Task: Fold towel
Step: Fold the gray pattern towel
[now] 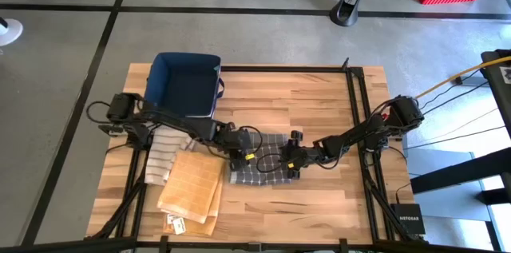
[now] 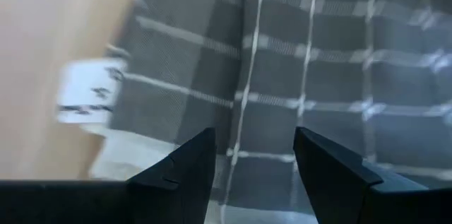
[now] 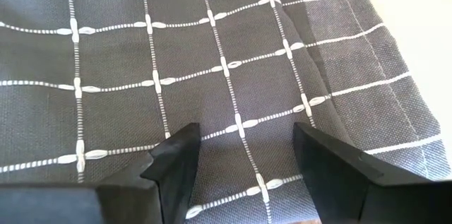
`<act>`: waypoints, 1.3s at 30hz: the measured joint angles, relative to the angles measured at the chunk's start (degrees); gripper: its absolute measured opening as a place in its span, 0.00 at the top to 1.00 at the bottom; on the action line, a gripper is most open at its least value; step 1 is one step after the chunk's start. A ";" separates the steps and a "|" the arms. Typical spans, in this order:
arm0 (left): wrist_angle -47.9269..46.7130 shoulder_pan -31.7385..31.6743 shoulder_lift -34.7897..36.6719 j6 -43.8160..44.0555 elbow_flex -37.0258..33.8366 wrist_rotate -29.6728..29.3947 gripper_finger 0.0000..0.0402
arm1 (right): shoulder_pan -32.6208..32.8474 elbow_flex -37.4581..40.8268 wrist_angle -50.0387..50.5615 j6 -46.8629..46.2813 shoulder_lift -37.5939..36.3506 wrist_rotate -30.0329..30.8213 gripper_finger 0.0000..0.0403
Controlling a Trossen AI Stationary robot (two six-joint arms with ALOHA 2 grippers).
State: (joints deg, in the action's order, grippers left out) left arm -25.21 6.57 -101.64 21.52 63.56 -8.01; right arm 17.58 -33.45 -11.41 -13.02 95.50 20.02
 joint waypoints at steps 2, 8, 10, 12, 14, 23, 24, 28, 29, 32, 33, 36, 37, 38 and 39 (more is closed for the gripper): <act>0.29 -1.24 -1.95 -2.14 -0.49 4.02 0.54 | 0.00 -0.03 0.27 -0.02 0.00 -0.08 0.42; 0.86 -3.33 -4.66 -6.80 -0.47 5.30 0.54 | 0.00 -0.02 0.58 1.39 0.00 -0.10 0.42; 1.00 -3.78 -4.66 -7.05 -0.45 7.22 0.54 | 0.00 -0.02 0.67 1.47 0.00 -0.10 0.42; 1.09 -4.08 -4.54 -7.81 -0.45 10.93 0.55 | 0.00 0.00 0.71 1.49 0.00 -0.12 0.42; 1.23 -4.08 -4.53 -8.43 -0.45 13.57 0.58 | 0.00 0.00 0.75 1.51 0.00 -0.12 0.42; 1.41 -4.05 -4.53 -9.48 -0.11 13.20 0.94 | 0.02 0.04 0.85 2.71 -0.13 -0.14 0.42; 0.91 -4.02 -4.53 -9.36 0.42 13.16 0.97 | 0.02 0.06 0.96 2.84 -0.24 -0.17 0.42; -4.67 -2.97 -4.53 -9.04 5.47 9.73 0.98 | 0.02 0.18 2.24 3.00 -1.77 -0.45 0.42; -6.46 -2.69 -4.53 -9.87 6.96 8.55 0.99 | 0.02 0.22 2.85 3.02 -2.37 -0.63 0.42; -10.98 -2.12 -4.53 -11.46 10.75 4.62 0.99 | 0.02 0.33 4.83 3.06 -3.98 -0.73 0.42; -12.66 -2.06 -4.53 -11.82 11.84 3.09 0.99 | 0.02 0.33 5.26 3.06 -4.28 -0.74 0.42; -16.07 -2.22 -4.53 -13.58 14.82 -1.72 1.00 | 0.05 0.33 5.66 3.02 -4.44 -0.72 0.42; -16.64 -2.28 -4.53 -14.42 15.54 -3.92 0.99 | 0.07 0.33 5.75 3.01 -4.44 -0.93 0.42; -16.70 -2.36 -4.49 -15.22 15.94 -5.77 0.99 | 0.07 0.31 5.70 2.99 -4.44 -1.64 0.42; -16.31 -2.52 -4.45 -16.80 16.07 -6.82 1.00 | 0.07 0.28 5.64 2.97 -4.44 -1.86 0.42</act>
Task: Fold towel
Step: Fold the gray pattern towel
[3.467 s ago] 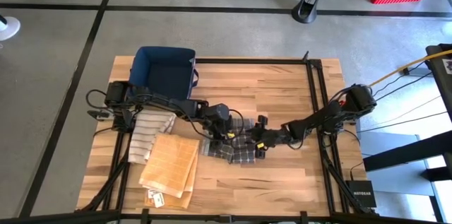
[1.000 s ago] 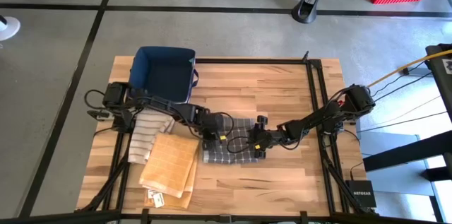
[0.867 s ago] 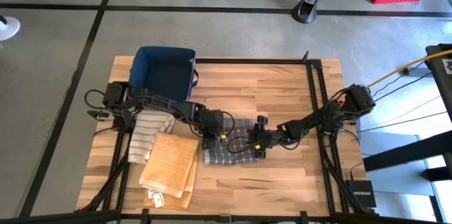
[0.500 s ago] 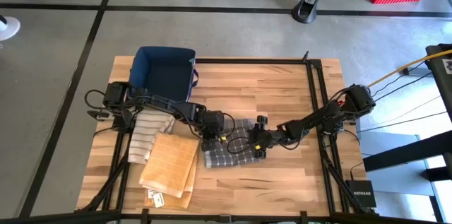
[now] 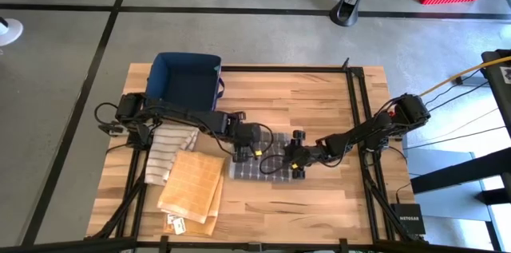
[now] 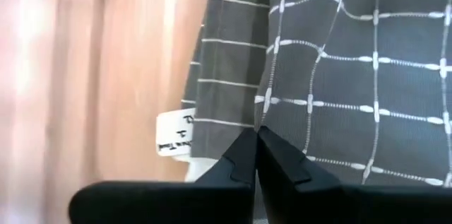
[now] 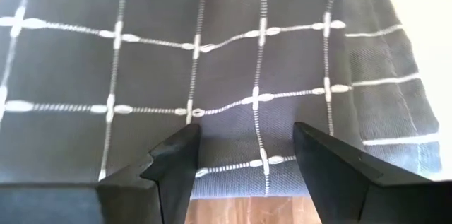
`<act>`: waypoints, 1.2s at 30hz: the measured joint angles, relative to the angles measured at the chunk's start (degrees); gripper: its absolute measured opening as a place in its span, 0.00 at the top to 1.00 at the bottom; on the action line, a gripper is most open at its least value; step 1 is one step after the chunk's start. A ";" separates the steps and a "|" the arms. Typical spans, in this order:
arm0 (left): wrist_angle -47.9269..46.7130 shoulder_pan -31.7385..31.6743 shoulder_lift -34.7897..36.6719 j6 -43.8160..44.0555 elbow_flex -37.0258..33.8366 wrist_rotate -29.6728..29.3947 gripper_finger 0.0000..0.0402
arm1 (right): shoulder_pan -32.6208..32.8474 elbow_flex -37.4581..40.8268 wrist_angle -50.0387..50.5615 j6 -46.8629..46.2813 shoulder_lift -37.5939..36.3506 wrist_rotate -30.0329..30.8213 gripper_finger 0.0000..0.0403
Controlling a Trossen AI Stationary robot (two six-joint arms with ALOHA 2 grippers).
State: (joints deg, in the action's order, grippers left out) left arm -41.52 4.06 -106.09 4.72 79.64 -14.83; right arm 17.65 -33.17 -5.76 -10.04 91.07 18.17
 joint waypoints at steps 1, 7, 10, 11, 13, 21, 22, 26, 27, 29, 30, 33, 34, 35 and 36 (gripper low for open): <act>0.46 -0.22 0.01 -1.67 0.00 -0.52 1.00 | 0.00 0.00 -0.02 0.00 -0.02 -0.12 0.42; -0.01 -2.49 -1.87 -3.45 -1.79 -1.50 1.00 | 0.00 -0.07 0.61 -0.66 -0.07 0.18 0.42; 0.34 -3.06 -2.74 -3.20 -3.20 -4.25 1.00 | 0.00 -0.13 1.49 -1.33 -0.09 0.21 0.42; 0.40 -3.06 -3.00 -3.17 -3.41 -5.24 0.99 | -0.02 -0.13 1.84 -1.69 -0.09 0.30 0.42; 0.80 -3.03 -3.20 -3.25 -3.54 -7.59 1.00 | -0.07 -0.17 2.46 -2.02 -0.09 0.81 0.42; 4.36 -3.33 -3.20 -7.54 -3.52 -13.25 0.99 | -0.07 -0.17 2.44 -2.03 -0.09 0.80 0.42; 3.46 -3.57 -3.20 -6.94 -3.52 -11.79 0.99 | -0.07 -0.17 2.48 -2.07 -0.09 0.82 0.42; 1.54 -3.89 -3.20 -6.59 -3.52 -6.93 0.99 | -0.07 -0.17 2.60 -2.12 -0.09 0.79 0.42; 1.84 -3.85 -3.20 -7.12 -3.54 -6.56 0.99 | -0.05 -0.17 2.64 -2.12 -0.09 0.76 0.42; 3.58 -3.94 -3.20 -7.58 -3.53 -6.47 0.98 | -0.04 -0.17 2.66 -2.10 -0.09 0.67 0.42; 3.51 -4.16 -3.18 -7.06 -3.22 -6.44 0.97 | -0.04 -0.17 2.68 -1.96 -0.09 0.66 0.42; 2.80 -4.44 -3.17 -6.48 -2.33 -6.53 0.87 | -0.04 -0.34 3.82 -1.73 -0.33 0.59 0.42; 2.54 -4.44 -3.16 -5.89 -1.75 -6.53 0.83 | -0.04 -0.82 5.19 -1.73 -0.37 0.58 0.42; 1.94 -4.25 -3.15 -4.97 -0.87 -6.52 0.79 | -0.02 -1.57 7.35 -1.72 -0.55 0.57 0.42; 0.46 -3.98 -3.07 -3.59 0.27 -6.54 0.75 | 0.00 -2.29 9.65 -1.68 -0.83 0.40 0.42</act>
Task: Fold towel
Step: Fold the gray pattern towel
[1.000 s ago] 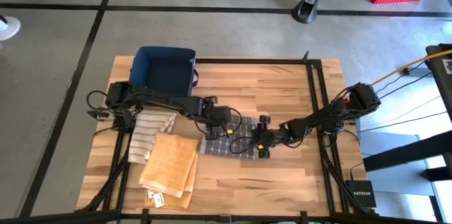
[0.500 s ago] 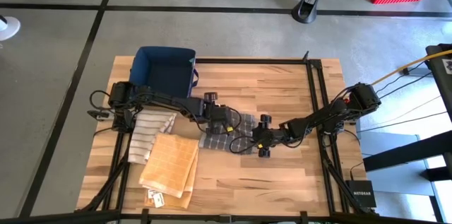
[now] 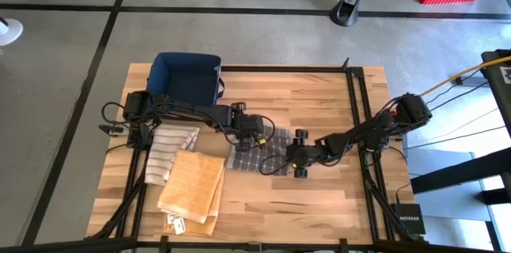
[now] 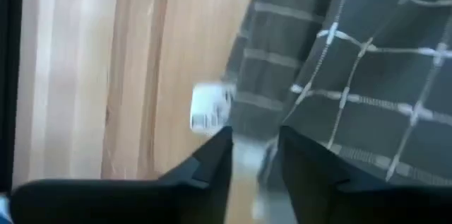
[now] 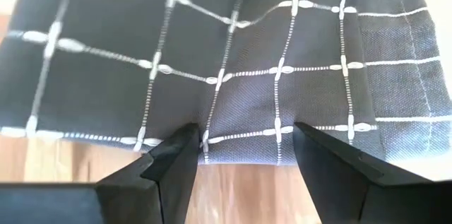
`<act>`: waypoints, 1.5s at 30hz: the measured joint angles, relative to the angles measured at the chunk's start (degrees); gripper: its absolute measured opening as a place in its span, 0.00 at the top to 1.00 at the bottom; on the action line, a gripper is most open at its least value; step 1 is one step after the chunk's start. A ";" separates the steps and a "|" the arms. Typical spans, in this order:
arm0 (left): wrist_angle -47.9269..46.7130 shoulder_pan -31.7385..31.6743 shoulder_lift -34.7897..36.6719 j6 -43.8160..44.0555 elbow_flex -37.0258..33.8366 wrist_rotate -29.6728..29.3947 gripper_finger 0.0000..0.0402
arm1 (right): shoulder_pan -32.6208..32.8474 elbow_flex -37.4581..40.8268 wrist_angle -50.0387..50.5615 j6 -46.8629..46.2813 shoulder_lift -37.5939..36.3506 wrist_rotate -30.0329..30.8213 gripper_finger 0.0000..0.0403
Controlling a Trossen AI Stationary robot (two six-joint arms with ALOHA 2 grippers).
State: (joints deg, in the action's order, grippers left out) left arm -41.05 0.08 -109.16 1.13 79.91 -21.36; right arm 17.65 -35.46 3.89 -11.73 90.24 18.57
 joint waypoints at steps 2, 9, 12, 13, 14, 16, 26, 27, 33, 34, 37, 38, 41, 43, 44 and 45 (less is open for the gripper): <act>-5.94 0.92 0.18 4.00 2.49 0.84 0.68 | 0.00 -1.74 5.20 0.02 -0.52 -0.05 0.42; -4.17 6.69 0.19 10.16 -1.20 14.71 0.57 | -0.02 -3.83 2.67 0.56 -2.84 1.80 0.42; 6.37 8.89 -0.04 9.41 -5.64 15.42 0.57 | -0.07 -3.69 -3.39 3.13 -2.09 2.42 0.42; 8.94 9.12 -0.04 9.67 -6.79 15.27 0.58 | -0.11 -3.19 -5.29 3.93 -1.65 2.98 0.42; 11.54 9.19 -0.04 10.29 -7.88 14.85 0.58 | -0.35 -2.63 -6.70 4.55 -0.97 4.00 0.42; 13.31 9.08 -0.04 11.90 -9.81 13.54 0.59 | -1.27 -1.79 -8.39 4.71 0.74 4.36 0.42; 15.21 8.72 0.39 18.22 -16.38 15.87 0.61 | -3.06 2.22 -4.38 0.81 2.53 1.89 0.42; 15.05 8.72 0.62 18.19 -16.18 15.89 0.61 | -3.06 2.12 -4.27 0.83 2.56 1.83 0.42; 12.55 8.36 4.24 17.79 -12.44 16.42 0.61 | -3.06 -1.55 2.80 1.65 -1.16 1.22 0.42; 13.57 8.38 5.30 17.67 -11.80 15.33 0.61 | -3.06 -2.70 3.77 1.64 -2.24 1.18 0.42; 15.64 8.39 7.13 17.71 -11.57 11.15 0.61 | -2.99 -4.25 3.80 -0.08 -6.18 -1.18 0.42; 16.63 8.39 6.91 17.56 -11.59 10.08 0.61 | -2.99 -4.05 2.29 -0.83 -6.80 -3.49 0.42; 20.26 8.19 5.52 15.11 -12.83 7.74 0.61 | -2.63 -1.68 -8.01 -2.06 -6.90 -9.02 0.42; 23.42 7.77 4.22 13.71 -13.84 5.56 0.61 | -1.81 0.88 -16.29 -3.07 -5.35 -10.21 0.42; 23.91 7.45 3.56 13.44 -14.46 4.49 0.61 | -1.60 2.14 -19.33 -3.22 -4.15 -10.34 0.42; 24.04 7.11 2.77 13.25 -14.97 3.33 0.61 | -1.13 3.43 -20.83 -3.68 -3.17 -10.50 0.42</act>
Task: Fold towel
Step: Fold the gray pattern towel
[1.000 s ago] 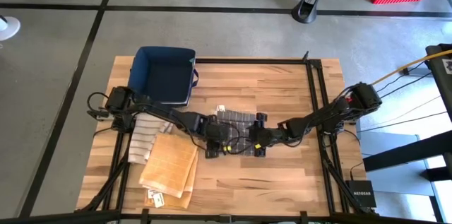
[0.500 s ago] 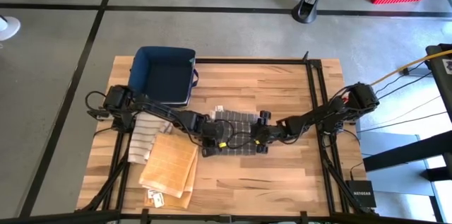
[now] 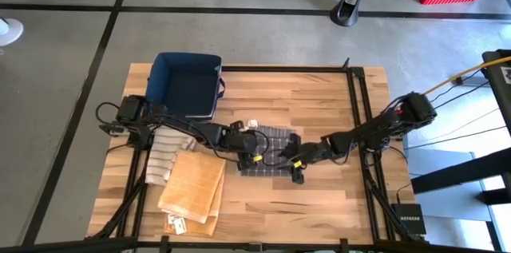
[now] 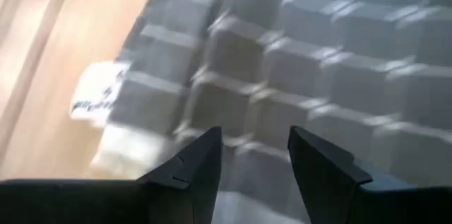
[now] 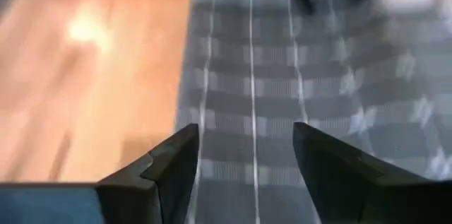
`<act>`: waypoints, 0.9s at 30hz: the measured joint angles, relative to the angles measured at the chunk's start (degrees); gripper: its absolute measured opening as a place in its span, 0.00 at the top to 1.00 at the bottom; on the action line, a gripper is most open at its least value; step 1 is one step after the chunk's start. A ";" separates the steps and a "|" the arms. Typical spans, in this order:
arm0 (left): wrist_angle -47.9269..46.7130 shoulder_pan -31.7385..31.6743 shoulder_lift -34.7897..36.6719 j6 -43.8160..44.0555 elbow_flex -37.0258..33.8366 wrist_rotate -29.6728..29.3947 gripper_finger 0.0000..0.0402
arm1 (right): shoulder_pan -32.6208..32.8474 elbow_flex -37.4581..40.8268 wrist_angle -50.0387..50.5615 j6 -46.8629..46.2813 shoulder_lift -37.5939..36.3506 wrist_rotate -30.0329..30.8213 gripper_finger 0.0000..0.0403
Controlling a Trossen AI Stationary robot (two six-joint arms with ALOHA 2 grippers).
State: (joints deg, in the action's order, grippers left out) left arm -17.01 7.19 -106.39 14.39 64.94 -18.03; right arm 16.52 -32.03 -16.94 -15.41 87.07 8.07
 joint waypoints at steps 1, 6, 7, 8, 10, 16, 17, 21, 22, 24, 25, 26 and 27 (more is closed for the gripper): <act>0.00 -0.36 -0.68 -0.02 -0.49 -1.10 0.61 | 0.39 1.09 -0.90 -0.69 0.98 0.16 0.42; -0.74 -2.15 -1.83 1.98 -2.89 -2.86 0.61 | 2.00 2.81 -1.26 -2.15 5.53 1.57 0.42; -0.98 -2.49 -1.80 2.45 -3.19 -2.87 0.61 | 2.15 2.74 -0.53 -1.95 6.18 2.32 0.42; -0.94 -2.78 -1.69 3.44 -3.74 -2.85 0.61 | 2.31 2.43 1.21 -1.92 6.16 2.85 0.42; -1.00 -3.13 -1.54 5.31 -4.51 -2.69 0.61 | 2.27 2.43 3.68 -1.74 5.99 3.33 0.42; -0.73 -2.90 -1.27 5.91 -4.60 -2.90 0.61 | 2.18 1.34 5.69 -0.91 4.52 3.24 0.42; -0.92 -2.66 -1.09 5.87 -4.27 -2.50 0.61 | 2.18 0.76 6.86 -0.75 4.13 2.79 0.42; -2.34 -1.42 0.80 6.09 -2.34 -0.99 0.61 | 2.24 -3.38 11.94 -0.86 0.13 2.45 0.42; -1.97 -0.92 1.72 6.21 -1.71 -0.97 0.61 | 2.23 -4.27 13.44 -1.09 -0.89 2.23 0.42; -1.44 0.05 3.50 6.02 -1.10 -1.41 0.61 | 2.25 -5.28 15.75 -2.78 -1.99 2.37 0.42; -1.29 0.41 3.81 5.99 -1.10 -2.18 0.61 | 2.27 -5.38 15.97 -4.59 -2.29 3.03 0.42; -1.12 0.69 3.87 6.02 -1.10 -3.73 0.61 | 2.27 -5.38 15.92 -8.00 -2.41 4.39 0.42; -1.25 0.78 3.82 6.31 -1.16 -5.57 0.61 | 2.27 -5.31 15.64 -12.71 -2.43 6.86 0.42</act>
State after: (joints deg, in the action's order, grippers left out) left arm -18.26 7.97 -102.57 20.69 63.78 -23.60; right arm 18.79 -37.34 -1.30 -28.12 84.64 14.94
